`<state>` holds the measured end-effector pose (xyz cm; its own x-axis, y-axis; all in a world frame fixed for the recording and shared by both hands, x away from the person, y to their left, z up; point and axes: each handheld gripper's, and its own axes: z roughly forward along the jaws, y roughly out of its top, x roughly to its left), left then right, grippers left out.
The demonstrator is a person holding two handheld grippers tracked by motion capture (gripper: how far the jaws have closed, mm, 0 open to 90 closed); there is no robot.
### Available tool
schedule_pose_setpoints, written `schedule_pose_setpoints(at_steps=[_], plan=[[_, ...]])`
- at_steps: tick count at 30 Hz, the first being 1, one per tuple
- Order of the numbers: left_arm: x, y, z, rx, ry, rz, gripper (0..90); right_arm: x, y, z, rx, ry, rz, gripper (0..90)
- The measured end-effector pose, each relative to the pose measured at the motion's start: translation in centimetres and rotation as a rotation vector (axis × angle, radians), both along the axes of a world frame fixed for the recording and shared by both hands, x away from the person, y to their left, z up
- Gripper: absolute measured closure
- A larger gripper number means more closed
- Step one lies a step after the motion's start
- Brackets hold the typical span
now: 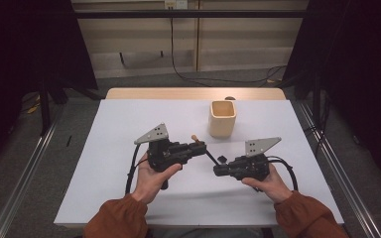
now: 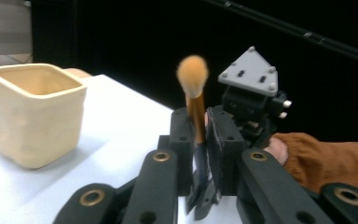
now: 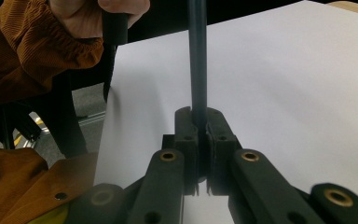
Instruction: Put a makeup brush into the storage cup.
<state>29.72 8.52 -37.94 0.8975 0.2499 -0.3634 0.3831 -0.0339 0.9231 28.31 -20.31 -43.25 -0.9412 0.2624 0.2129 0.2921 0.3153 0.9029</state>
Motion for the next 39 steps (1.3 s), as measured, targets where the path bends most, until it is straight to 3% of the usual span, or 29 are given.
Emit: schedule_pose_setpoints(at_steps=[15,19,25,32,39], plan=[[-0.3,0.1,0.6,-0.009,0.002,-0.009,84.4,-0.2,0.6,0.0,0.015,-0.010,0.011,83.7],[-0.2,0.2,0.6,0.002,0.013,0.005,84.4,-0.2,0.6,0.1,0.021,-0.015,0.007,75.9],[-0.1,0.5,0.7,0.005,0.009,0.015,84.4,-0.2,0.6,0.0,0.032,0.001,-0.009,41.9],[-0.1,0.8,0.8,0.023,-0.010,0.028,84.3,0.0,0.4,0.2,0.056,0.010,-0.075,3.8],[0.0,1.7,1.1,0.035,-0.019,0.044,84.4,-0.1,0.4,0.2,0.068,-0.005,-0.126,0.0]])
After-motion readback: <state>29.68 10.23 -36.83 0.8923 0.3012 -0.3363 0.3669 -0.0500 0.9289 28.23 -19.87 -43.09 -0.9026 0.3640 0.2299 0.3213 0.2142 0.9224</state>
